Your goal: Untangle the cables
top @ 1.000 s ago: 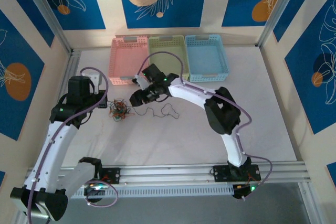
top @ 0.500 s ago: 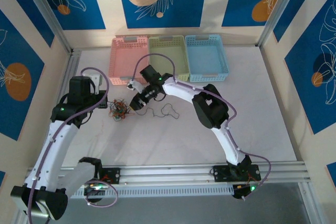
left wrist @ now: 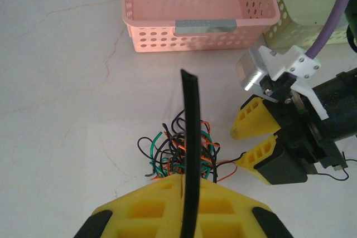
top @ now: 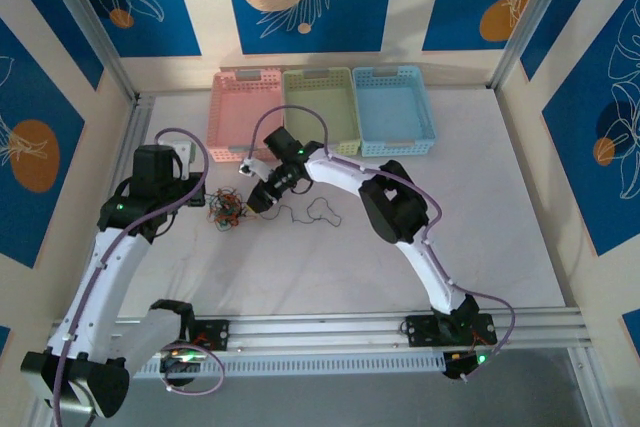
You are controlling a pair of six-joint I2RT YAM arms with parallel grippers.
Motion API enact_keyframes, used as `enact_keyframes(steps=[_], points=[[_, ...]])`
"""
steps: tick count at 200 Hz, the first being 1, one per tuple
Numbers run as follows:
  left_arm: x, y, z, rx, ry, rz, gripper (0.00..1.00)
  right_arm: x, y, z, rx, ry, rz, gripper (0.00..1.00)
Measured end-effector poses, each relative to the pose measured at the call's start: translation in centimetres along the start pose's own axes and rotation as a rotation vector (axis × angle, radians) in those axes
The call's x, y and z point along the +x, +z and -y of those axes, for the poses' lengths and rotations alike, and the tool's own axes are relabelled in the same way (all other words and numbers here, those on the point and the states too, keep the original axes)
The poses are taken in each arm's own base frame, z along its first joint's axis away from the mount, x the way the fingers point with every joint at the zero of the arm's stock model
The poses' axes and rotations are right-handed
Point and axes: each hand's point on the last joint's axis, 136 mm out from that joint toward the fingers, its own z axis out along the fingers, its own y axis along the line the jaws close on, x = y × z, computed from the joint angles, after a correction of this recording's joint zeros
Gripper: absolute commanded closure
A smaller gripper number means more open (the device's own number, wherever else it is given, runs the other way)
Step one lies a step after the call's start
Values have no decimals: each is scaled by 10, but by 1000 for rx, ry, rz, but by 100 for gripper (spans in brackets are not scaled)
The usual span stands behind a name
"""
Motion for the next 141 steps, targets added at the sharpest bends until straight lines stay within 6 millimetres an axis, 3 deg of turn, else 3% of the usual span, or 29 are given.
enact_keyframes(steps=[9, 31, 86, 112, 127, 141], points=[[0, 0, 0, 0, 0, -1, 100, 1, 1, 0, -2, 0, -2, 69], [0, 1, 0, 0, 0, -2, 100, 1, 1, -1, -5, 0, -3, 100], [1, 1, -2, -9, 0, -3, 100, 5, -5, 7, 42, 76, 12, 100], [1, 1, -6, -31, 0, -1, 100, 26, -37, 2, 99, 181, 51, 100], [0, 0, -10, -55, 0, 3, 100, 28, -69, 7, 144, 272, 127, 100], [-1, -2, -16, -92, -1, 14, 100, 29, -121, 22, 215, 358, 263, 100]])
